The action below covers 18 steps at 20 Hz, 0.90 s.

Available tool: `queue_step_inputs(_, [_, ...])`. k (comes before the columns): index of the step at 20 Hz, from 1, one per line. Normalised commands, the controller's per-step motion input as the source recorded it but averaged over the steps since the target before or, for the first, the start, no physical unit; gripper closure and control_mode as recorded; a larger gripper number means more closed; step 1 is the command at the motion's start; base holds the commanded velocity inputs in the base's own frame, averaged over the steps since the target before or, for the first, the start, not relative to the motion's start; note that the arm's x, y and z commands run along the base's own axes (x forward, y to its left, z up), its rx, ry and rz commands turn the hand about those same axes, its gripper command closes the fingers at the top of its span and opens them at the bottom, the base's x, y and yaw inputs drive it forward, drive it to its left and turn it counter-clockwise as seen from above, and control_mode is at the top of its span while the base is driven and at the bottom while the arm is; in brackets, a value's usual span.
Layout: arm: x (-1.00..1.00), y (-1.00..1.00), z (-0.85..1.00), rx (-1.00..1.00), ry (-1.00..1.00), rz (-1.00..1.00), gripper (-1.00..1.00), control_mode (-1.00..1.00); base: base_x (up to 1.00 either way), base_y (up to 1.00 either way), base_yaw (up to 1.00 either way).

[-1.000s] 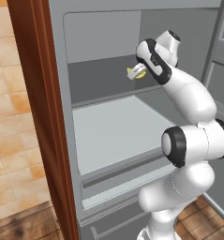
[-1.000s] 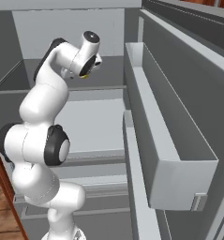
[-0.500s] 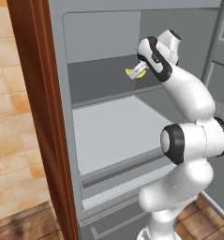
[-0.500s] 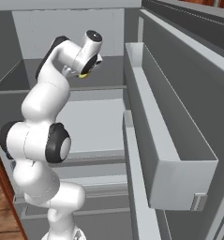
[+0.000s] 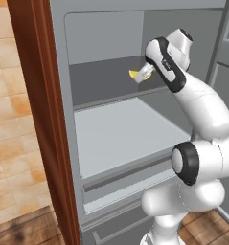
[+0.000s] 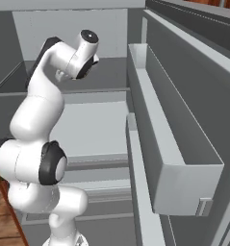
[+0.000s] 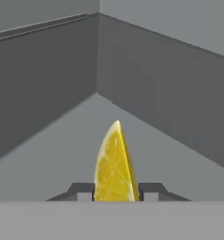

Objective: Grab the lemon wedges from the fridge, place them in the blender, close the lid, and turn on the blender to create a marinade.

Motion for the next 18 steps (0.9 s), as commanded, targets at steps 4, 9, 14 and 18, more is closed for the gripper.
queue_step_inputs(4, [-0.81,0.37,0.0,0.03,-0.18,-0.01,1.0,-1.0,0.0,0.0,0.0])
queue_step_inputs(9, [-1.0,0.05,0.25,0.08,-0.1,-0.08,1.0,-1.0,0.0,0.0,0.0])
queue_step_inputs(14, [-1.0,0.0,0.35,0.08,-0.07,-0.13,1.0,-1.0,0.0,0.0,0.0])
queue_step_inputs(18, [-1.0,0.0,0.27,0.07,-0.01,-0.11,1.0,-1.0,0.0,0.0,0.0])
